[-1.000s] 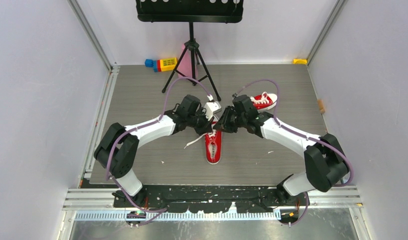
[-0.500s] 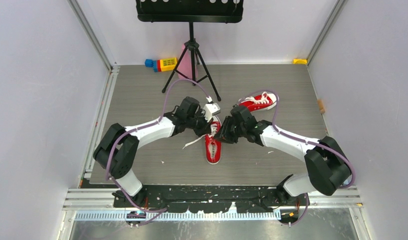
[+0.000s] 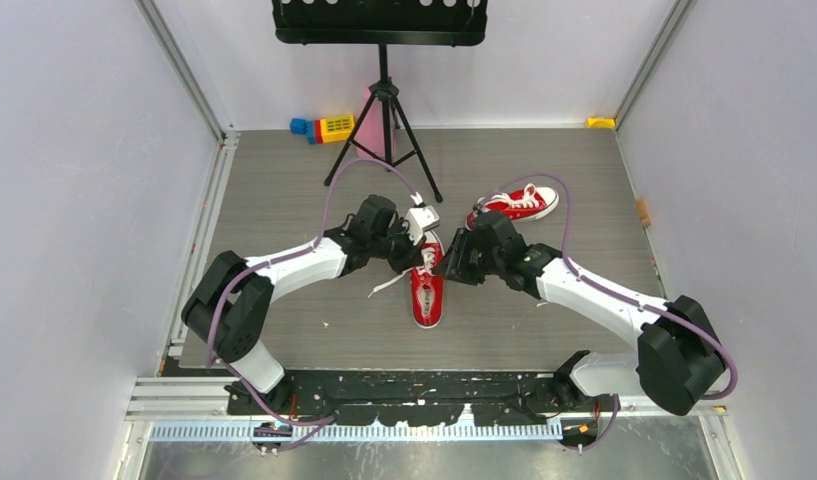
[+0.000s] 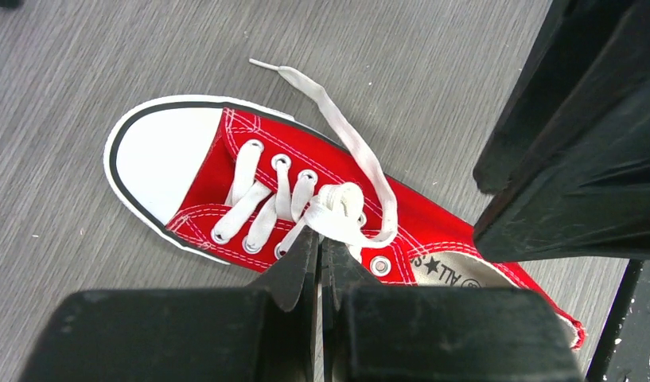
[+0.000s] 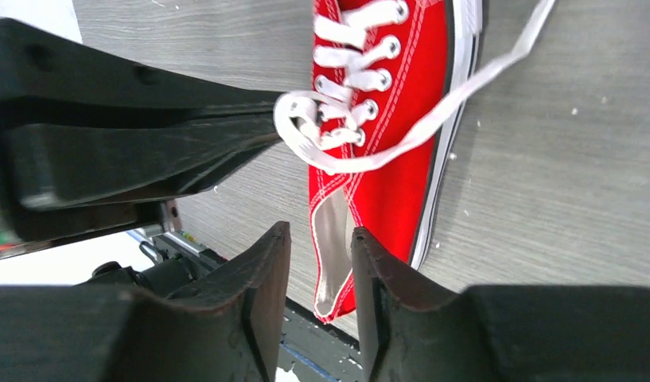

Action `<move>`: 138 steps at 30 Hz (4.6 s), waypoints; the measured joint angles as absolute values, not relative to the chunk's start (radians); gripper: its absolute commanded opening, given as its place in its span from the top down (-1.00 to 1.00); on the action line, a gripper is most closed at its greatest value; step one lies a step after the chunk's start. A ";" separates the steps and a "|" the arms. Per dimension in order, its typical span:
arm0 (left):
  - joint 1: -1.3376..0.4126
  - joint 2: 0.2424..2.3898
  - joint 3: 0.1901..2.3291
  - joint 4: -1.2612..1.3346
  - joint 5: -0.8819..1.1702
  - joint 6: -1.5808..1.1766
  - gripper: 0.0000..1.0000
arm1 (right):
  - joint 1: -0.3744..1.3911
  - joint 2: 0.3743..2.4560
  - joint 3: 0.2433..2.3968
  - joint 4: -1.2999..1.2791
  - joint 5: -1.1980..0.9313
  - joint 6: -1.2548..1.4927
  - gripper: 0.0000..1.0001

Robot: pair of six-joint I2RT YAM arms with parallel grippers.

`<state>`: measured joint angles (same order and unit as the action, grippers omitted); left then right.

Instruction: Tie the shoes

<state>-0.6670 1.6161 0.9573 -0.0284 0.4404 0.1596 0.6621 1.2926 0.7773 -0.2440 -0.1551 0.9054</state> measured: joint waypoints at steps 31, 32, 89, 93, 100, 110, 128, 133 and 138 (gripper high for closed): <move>-0.666 1.604 0.923 0.005 0.441 0.160 1.00 | 0.452 1.593 0.703 0.421 -0.631 0.538 -0.19; -0.666 1.602 0.923 0.005 0.441 0.160 1.00 | 0.451 1.599 0.703 0.437 -0.640 0.543 -0.20; -0.652 1.595 0.913 0.009 0.459 0.157 1.00 | 0.416 1.789 0.648 0.828 -0.882 0.689 0.17; -0.651 1.595 0.913 0.010 0.461 0.158 1.00 | 0.415 1.813 0.650 0.869 -0.910 0.711 0.36; -0.650 1.599 0.913 0.012 0.464 0.160 1.00 | 0.416 1.821 0.655 0.885 -0.943 0.732 0.75; -0.650 1.601 0.913 0.009 0.450 0.159 0.69 | 0.417 1.806 0.655 0.843 -0.907 0.703 1.00; -0.661 1.402 0.815 -0.038 0.326 0.002 0.03 | 0.431 1.726 0.655 0.706 -0.763 0.607 1.00; -0.681 1.361 0.812 -0.028 0.313 -0.157 0.26 | 0.439 1.725 0.655 0.693 -0.753 0.597 1.00; -0.728 1.424 0.836 -0.039 0.297 -0.329 0.36 | 0.444 1.716 0.655 0.673 -0.742 0.592 1.00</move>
<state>-0.7284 1.4242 0.8356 -0.0387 0.2970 -0.3286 0.4438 1.7157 0.6552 0.6735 -0.7422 0.5919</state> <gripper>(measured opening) 0.328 0.028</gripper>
